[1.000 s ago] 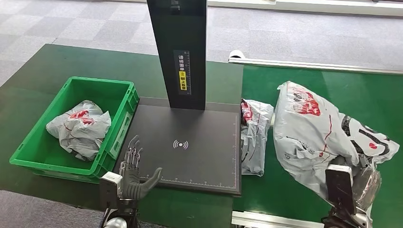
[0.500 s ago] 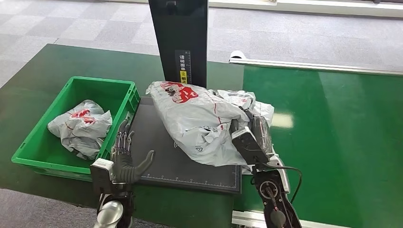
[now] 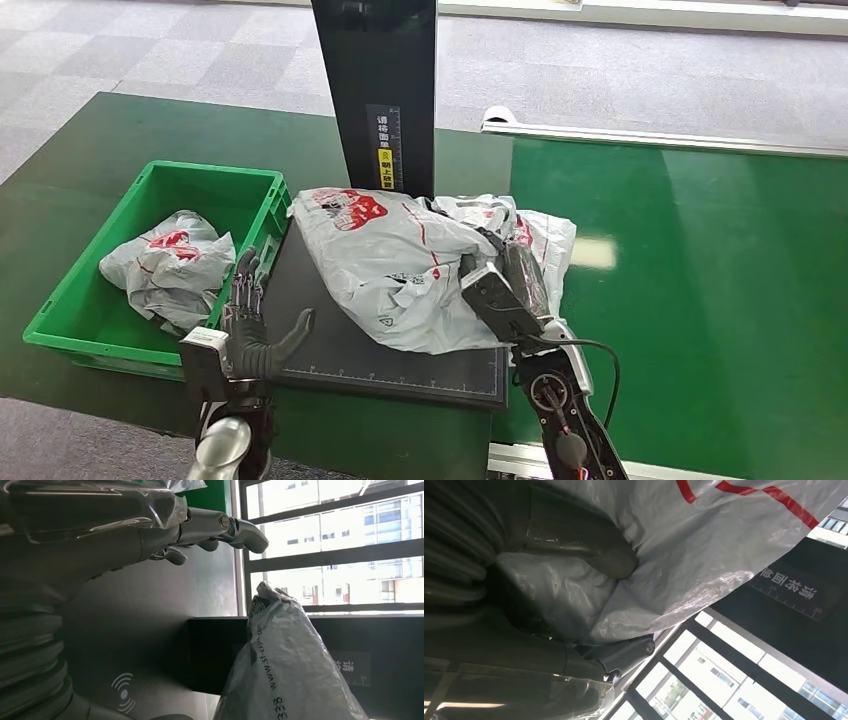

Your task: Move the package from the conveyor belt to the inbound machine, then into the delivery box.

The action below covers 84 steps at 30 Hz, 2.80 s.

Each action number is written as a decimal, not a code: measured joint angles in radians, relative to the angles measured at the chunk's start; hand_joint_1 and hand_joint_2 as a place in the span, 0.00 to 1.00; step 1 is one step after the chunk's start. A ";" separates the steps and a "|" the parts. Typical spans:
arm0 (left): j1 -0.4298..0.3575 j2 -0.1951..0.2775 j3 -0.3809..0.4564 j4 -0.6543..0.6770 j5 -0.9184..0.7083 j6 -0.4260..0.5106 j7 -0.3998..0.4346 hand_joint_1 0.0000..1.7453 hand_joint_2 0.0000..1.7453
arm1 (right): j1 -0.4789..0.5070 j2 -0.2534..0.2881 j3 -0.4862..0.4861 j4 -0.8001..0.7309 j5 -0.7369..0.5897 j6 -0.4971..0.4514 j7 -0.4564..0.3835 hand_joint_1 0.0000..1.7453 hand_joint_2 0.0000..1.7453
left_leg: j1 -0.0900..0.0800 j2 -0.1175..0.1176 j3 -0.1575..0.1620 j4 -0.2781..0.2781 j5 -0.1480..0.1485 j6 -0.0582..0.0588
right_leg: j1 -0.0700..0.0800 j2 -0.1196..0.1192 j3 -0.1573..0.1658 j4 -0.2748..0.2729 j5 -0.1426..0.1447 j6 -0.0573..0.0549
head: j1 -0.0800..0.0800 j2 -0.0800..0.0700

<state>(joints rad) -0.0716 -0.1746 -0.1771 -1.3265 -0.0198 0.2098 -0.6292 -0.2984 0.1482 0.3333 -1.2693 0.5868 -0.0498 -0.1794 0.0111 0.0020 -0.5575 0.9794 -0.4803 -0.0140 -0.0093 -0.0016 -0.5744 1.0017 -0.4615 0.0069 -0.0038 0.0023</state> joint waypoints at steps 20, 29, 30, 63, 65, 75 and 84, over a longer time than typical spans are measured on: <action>0.003 -0.002 0.032 -0.020 -0.006 0.018 0.007 0.00 1.00 | -0.017 0.000 0.014 0.046 -0.059 0.045 -0.016 0.00 1.00 | 0.000 0.000 0.000 0.000 0.000 0.000 | 0.000 0.000 0.000 0.000 0.000 0.000 | 0.000 0.000; 0.004 -0.007 0.038 -0.027 -0.010 0.017 0.007 0.00 1.00 | -0.012 0.012 -0.027 0.030 -0.395 0.239 -0.154 0.00 1.00 | 0.000 0.000 0.000 0.000 0.000 0.000 | 0.000 0.000 0.000 0.000 0.000 0.000 | 0.000 0.000; 0.005 -0.009 0.039 -0.028 -0.013 0.015 0.007 0.00 1.00 | -0.008 0.013 -0.036 0.017 -0.442 0.264 -0.176 0.00 1.00 | 0.000 0.000 0.000 0.000 0.000 0.000 | 0.000 0.000 0.000 0.000 0.000 0.000 | 0.000 0.000; -0.280 -0.113 -0.268 0.525 -0.691 0.187 0.203 0.00 1.00 | 0.215 0.003 -0.216 -0.534 -0.526 0.063 -0.418 0.00 1.00 | -0.002 0.000 0.001 0.001 -0.001 0.002 | -0.002 0.000 0.001 -0.001 0.000 0.002 | 0.000 0.000; -0.289 -0.117 -0.277 0.562 -0.696 0.194 0.203 0.00 1.00 | 0.215 0.003 -0.218 -0.534 -0.528 0.063 -0.418 0.00 1.00 | -0.002 0.000 0.001 0.001 -0.001 0.002 | -0.002 0.000 0.000 -0.001 0.000 0.002 | 0.000 0.000; -0.318 -0.123 -0.308 0.648 -0.765 0.243 0.234 0.62 1.00 | 0.215 0.003 -0.222 -0.534 -0.532 0.062 -0.418 0.00 1.00 | -0.002 0.000 0.001 0.001 -0.001 0.002 | -0.002 0.000 0.001 -0.001 0.000 0.002 | 0.000 0.000; -0.330 -0.126 -0.334 0.685 -0.865 0.276 0.297 0.91 1.00 | 0.216 0.012 -0.232 -0.534 -0.533 0.062 -0.415 0.00 1.00 | -0.002 0.000 0.001 0.001 -0.001 0.002 | -0.002 0.000 0.001 -0.001 0.000 0.002 | 0.000 0.000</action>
<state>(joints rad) -0.4021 -0.3010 -0.5112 -0.6415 -0.8850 0.4854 -0.3320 -0.0829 0.1597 0.1016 -1.8036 0.0534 0.0122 -0.5945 0.0095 0.0016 -0.5565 0.9800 -0.4813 -0.0123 -0.0114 -0.0018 -0.5737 1.0011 -0.4612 0.0088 -0.0039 0.0023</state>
